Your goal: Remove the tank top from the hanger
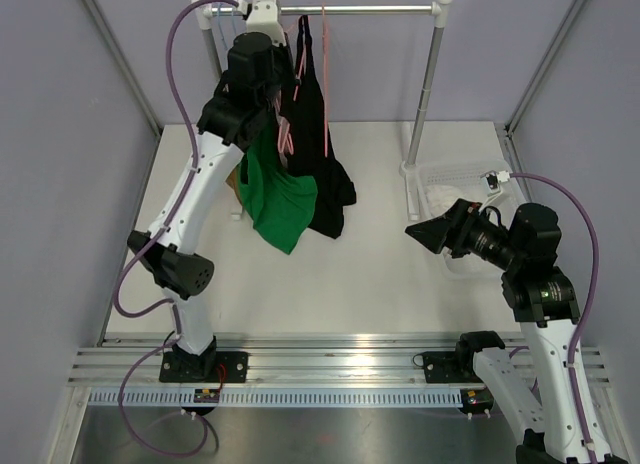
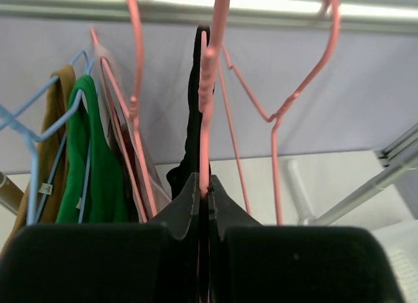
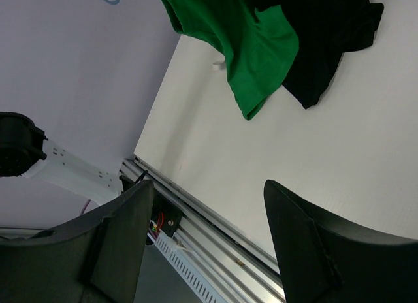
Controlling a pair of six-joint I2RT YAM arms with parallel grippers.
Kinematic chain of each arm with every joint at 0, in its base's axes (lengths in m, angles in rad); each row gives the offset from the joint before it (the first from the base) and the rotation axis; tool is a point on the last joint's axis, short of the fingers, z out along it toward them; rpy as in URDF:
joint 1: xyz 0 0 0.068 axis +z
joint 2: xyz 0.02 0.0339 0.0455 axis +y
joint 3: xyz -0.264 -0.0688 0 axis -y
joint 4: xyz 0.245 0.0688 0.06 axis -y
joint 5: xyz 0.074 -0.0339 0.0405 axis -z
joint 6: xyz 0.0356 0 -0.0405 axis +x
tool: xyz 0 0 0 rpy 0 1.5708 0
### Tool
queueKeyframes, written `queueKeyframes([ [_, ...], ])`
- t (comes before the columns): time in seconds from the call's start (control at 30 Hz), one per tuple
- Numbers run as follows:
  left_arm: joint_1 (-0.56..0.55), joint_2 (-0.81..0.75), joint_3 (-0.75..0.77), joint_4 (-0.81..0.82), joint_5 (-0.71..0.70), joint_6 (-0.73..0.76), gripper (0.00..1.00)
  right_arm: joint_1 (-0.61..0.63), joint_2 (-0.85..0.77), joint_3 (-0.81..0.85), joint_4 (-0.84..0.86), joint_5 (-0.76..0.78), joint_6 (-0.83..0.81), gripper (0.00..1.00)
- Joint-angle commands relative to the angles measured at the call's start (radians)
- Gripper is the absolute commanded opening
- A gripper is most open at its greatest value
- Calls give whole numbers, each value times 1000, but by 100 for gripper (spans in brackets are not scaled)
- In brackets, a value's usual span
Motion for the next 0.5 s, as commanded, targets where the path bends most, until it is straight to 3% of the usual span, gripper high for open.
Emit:
queueKeyframes([
  [0.0, -9, -96, 15, 40, 46, -61, 0, 1, -5, 16, 36, -28, 0, 75],
  [0.23, -25, -244, -179, 25, 104, -177, 0, 1, -16, 44, 13, -18, -11, 76],
  [0.47, -71, -521, -449, 45, 107, -287, 0, 1, 2, 79, -24, -6, -57, 77],
])
